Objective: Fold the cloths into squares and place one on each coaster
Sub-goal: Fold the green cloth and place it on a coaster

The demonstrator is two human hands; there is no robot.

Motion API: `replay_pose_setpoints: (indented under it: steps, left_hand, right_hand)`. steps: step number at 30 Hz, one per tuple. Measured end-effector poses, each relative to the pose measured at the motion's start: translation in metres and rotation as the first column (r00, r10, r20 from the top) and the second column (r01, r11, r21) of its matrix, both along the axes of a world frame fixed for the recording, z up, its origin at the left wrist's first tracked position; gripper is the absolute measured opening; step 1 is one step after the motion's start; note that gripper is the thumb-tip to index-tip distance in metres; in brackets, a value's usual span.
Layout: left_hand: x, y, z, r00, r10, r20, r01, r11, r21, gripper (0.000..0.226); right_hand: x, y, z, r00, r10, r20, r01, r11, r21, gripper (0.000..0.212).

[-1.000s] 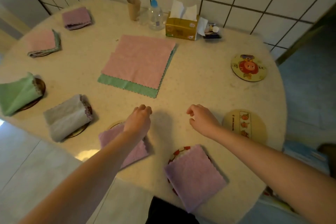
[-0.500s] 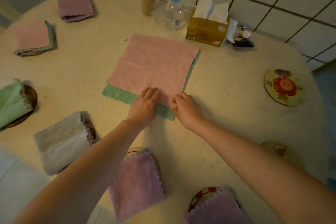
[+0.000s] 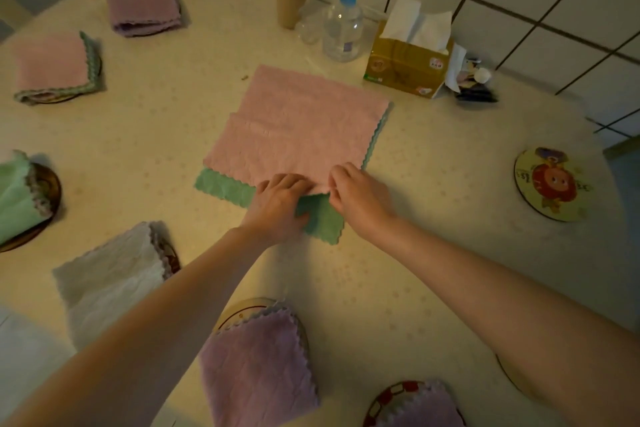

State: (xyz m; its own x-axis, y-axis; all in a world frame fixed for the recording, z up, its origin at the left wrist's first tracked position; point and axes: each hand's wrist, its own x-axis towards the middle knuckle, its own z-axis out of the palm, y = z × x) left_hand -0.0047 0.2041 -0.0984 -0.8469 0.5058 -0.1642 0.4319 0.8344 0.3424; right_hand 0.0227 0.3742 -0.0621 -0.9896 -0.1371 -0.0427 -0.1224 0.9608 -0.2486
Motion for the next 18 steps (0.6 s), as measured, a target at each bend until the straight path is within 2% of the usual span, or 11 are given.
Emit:
replay_pose_setpoints:
  steps: [3,5,8,10,13,18]
  left_hand:
    - [-0.024,-0.006,0.009,0.993,0.116,-0.034,-0.116,0.993,0.001,0.051]
    - [-0.043,-0.020,0.016,0.965,0.258,-0.047,-0.256,0.966,0.048,0.045]
    - [-0.064,-0.032,0.038,0.904,0.420,-0.085,-0.409,0.905,0.116,0.048]
    - [-0.074,-0.031,0.058,0.866,0.491,-0.098,-0.466,0.861,0.202,0.046]
    - [-0.081,-0.015,0.093,0.862,0.501,-0.076,-0.442,0.818,0.369,0.041]
    - [-0.059,0.031,0.138,0.862,0.489,-0.135,-0.344,0.759,0.553,0.040]
  right_hand:
    - [-0.016,0.001,0.031,0.994,-0.067,-0.085,0.059,0.994,-0.090,0.012]
    - [-0.029,0.003,0.052,0.988,-0.132,-0.079,0.111,0.966,-0.234,0.009]
    - [-0.042,0.019,0.081,0.971,-0.231,-0.068,0.170,0.857,-0.487,0.008]
    - [-0.047,0.031,0.097,0.968,-0.238,-0.079,0.152,0.810,-0.566,0.007]
    - [-0.049,0.054,0.117,0.953,-0.236,-0.188,0.081,0.801,-0.593,0.005]
    - [-0.025,0.104,0.149,0.858,-0.327,-0.397,0.003,0.775,-0.631,0.009]
